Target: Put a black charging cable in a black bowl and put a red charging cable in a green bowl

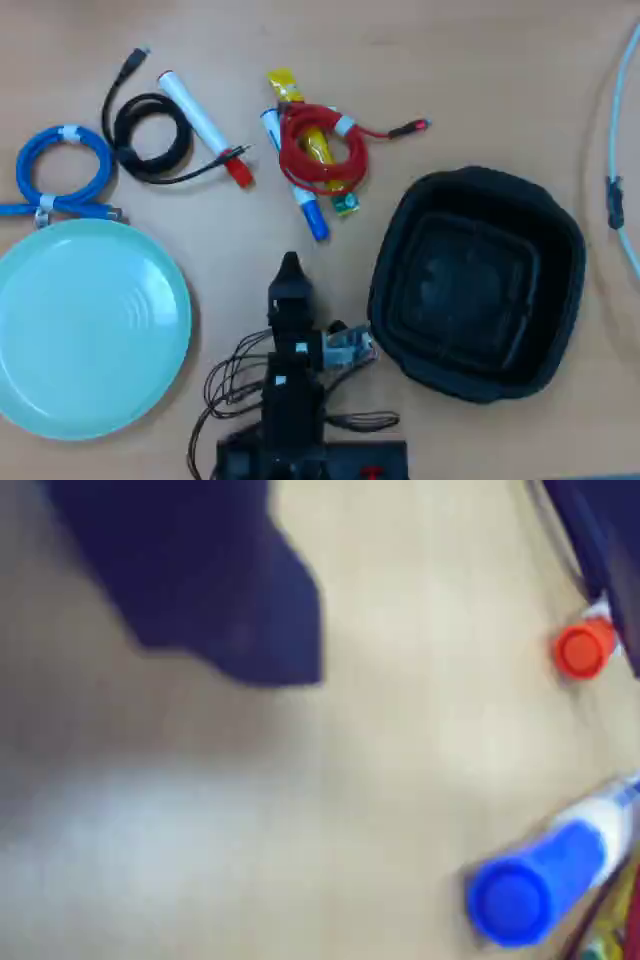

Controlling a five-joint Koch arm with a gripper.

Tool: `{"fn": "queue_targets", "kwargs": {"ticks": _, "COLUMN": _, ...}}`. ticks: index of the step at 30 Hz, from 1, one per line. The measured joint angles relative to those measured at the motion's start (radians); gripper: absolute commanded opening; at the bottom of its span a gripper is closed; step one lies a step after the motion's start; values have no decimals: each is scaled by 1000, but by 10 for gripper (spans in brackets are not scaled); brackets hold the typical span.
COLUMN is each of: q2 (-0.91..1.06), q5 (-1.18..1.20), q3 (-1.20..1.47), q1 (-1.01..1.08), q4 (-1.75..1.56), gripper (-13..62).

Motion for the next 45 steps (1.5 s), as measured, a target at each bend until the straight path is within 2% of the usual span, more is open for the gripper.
{"fn": "queue_targets", "kwargs": {"ticks": 1, "q2": -18, "q5": -2, "q3": -41, "q1": -34, "q4": 37, "gripper": 334}}
{"fn": "queue_targets", "kwargs": {"ticks": 2, "q2": -80, "q5": -9, "q3": -192, "q1": -106, "q4": 164, "gripper": 334}}
{"fn": "queue_targets", "kwargs": {"ticks": 4, "q2": -273, "q5": -15, "q3": -584, "q1": -219, "q4": 557, "gripper": 334}}
{"fn": "queue_targets", "kwargs": {"ticks": 8, "q2": -701, "q5": -31, "q3": -1279, "q1": -249, "q4": 1404, "gripper": 334}}
{"fn": "queue_targets", "kwargs": {"ticks": 11, "q2": -732, "q5": -34, "q3": -1540, "q1": -258, "q4": 1485, "gripper": 333}}
{"fn": "queue_targets", "kwargs": {"ticks": 20, "q2": -752, "q5": -172, "q3": -1671, "q1": -387, "q4": 1562, "gripper": 336}}
{"fn": "queue_targets", "kwargs": {"ticks": 30, "q2": -997, "q5": -201, "q3": -1985, "q1": -546, "q4": 1601, "gripper": 344}}
{"fn": "queue_targets", "kwargs": {"ticks": 45, "q2": -1239, "q5": 120, "q3": -2421, "q1": -591, "q4": 1618, "gripper": 345}}
